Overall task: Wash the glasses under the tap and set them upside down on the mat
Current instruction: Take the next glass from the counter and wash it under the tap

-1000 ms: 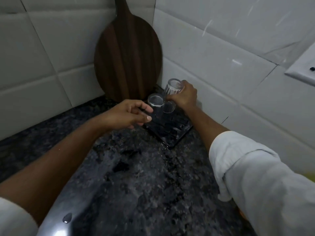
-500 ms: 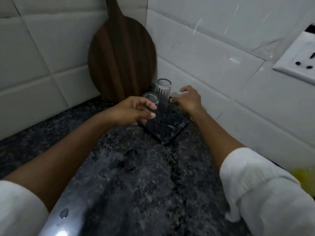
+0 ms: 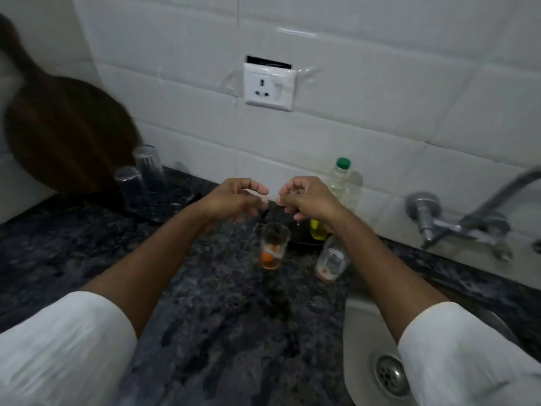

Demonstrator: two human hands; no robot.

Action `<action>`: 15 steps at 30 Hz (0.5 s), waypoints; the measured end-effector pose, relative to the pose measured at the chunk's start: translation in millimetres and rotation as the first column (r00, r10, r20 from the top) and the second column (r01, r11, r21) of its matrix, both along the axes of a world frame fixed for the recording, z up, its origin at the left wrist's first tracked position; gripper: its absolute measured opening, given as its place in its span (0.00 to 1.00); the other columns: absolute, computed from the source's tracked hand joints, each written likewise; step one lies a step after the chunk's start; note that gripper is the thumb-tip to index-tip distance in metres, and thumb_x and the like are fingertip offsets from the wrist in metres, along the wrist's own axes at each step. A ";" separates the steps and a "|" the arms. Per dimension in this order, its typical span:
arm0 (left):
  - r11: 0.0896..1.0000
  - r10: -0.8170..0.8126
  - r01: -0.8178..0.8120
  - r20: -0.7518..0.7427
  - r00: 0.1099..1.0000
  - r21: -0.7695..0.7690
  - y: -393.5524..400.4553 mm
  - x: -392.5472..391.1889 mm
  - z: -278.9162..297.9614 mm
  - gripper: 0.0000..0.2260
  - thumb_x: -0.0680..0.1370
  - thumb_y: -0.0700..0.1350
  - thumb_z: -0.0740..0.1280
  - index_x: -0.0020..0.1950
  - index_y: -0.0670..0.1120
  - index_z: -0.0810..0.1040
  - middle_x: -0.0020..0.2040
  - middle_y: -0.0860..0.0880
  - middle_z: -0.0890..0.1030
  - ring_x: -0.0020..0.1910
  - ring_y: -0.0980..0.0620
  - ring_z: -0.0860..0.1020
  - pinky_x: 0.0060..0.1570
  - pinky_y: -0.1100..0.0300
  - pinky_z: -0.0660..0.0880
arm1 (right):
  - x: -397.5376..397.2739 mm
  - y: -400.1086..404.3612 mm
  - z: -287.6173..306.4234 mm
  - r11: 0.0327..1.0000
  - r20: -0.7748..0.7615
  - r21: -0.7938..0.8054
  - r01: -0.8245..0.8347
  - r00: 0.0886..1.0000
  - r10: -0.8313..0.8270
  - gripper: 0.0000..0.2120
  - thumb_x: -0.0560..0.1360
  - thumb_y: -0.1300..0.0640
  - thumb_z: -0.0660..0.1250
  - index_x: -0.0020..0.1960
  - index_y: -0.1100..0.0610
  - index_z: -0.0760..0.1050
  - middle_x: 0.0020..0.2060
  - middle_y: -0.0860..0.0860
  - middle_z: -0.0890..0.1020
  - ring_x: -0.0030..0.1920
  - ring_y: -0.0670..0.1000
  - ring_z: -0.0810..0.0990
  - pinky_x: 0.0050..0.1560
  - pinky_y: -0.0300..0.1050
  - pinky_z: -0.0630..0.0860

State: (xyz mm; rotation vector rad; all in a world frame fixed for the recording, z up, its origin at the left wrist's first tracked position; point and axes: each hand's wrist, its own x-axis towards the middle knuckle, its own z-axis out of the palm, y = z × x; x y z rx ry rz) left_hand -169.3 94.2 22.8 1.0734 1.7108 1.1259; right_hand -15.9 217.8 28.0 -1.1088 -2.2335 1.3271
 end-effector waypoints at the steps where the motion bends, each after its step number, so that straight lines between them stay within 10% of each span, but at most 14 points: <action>1: 1.000 -0.029 0.029 -0.005 1.000 -0.006 3.8 17.9 2.4 0.08 0.77 0.40 0.70 0.56 0.48 0.79 0.49 0.42 0.84 0.42 0.51 0.79 0.34 0.60 0.71 | 21.8 -1.1 1.1 1.000 0.006 -0.002 0.017 1.000 -0.017 0.06 0.70 0.58 0.75 0.45 0.55 0.79 0.35 0.50 0.83 0.37 0.47 0.82 0.34 0.41 0.77; 10: 0.989 -0.139 0.136 -0.063 0.988 -0.051 22.7 105.3 11.2 0.12 0.78 0.42 0.70 0.62 0.44 0.78 0.54 0.41 0.84 0.43 0.52 0.79 0.37 0.59 0.72 | 132.2 9.4 -16.5 0.975 0.015 0.051 0.214 0.976 -0.215 0.09 0.67 0.57 0.77 0.43 0.56 0.79 0.39 0.52 0.84 0.40 0.51 0.82 0.37 0.45 0.78; 15: 0.984 -0.164 0.158 -0.072 0.984 -0.077 37.6 98.9 -5.3 0.11 0.79 0.43 0.69 0.61 0.46 0.78 0.55 0.44 0.84 0.46 0.51 0.80 0.43 0.57 0.72 | 136.7 14.2 -77.3 0.932 0.100 -0.090 0.351 0.934 -0.342 0.35 0.60 0.58 0.82 0.63 0.57 0.70 0.55 0.52 0.77 0.56 0.54 0.78 0.54 0.54 0.79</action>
